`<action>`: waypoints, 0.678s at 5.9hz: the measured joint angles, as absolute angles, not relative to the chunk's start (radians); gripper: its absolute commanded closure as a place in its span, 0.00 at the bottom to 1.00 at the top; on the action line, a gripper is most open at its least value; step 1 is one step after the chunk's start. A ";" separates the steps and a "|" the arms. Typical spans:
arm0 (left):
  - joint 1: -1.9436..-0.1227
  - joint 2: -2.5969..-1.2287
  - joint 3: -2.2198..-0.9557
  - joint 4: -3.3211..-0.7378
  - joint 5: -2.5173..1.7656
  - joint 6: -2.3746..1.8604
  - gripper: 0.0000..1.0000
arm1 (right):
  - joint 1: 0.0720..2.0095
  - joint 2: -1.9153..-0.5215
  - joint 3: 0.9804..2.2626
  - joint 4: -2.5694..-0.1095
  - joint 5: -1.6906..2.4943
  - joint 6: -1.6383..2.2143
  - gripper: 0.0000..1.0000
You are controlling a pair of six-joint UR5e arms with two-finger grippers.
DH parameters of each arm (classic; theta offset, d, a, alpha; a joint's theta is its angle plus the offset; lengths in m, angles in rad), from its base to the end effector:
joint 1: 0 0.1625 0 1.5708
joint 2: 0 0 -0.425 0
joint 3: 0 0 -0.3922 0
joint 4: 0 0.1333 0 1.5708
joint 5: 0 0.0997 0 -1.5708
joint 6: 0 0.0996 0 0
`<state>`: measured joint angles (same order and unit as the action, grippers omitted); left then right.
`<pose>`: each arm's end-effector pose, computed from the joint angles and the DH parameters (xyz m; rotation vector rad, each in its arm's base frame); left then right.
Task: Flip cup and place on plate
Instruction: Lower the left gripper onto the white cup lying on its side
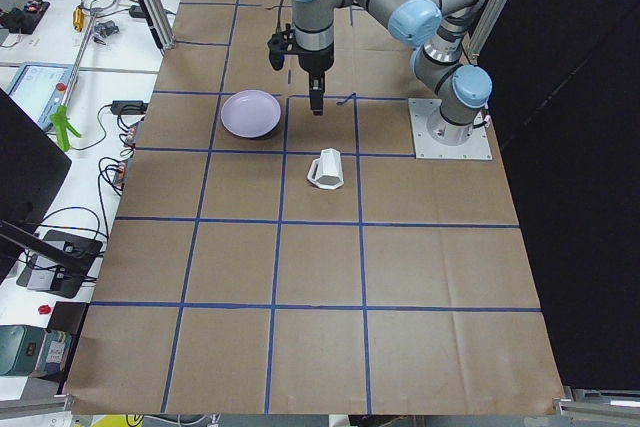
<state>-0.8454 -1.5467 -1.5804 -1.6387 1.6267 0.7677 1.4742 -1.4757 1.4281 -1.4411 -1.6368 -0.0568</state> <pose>0.2203 -0.4410 0.4884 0.0686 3.1337 0.1210 0.0757 -0.5331 0.4970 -0.0571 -3.0787 -0.1339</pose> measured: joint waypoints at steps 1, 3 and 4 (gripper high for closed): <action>-0.752 -1.567 -1.584 -1.638 1.621 0.893 0.01 | 1.474 -1.476 1.428 -1.441 -1.637 -0.057 0.00; -0.676 -1.624 -1.625 -1.644 1.517 0.988 0.01 | 1.474 -1.476 1.428 -1.442 -1.637 -0.057 0.00; -0.625 -1.665 -1.664 -1.653 1.438 1.042 0.01 | 1.474 -1.476 1.428 -1.442 -1.637 -0.057 0.00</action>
<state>-0.6247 -1.6650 -1.6637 -1.6525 1.4382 1.0419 1.4742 -1.4757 1.4281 -1.4418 -1.6368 -0.0568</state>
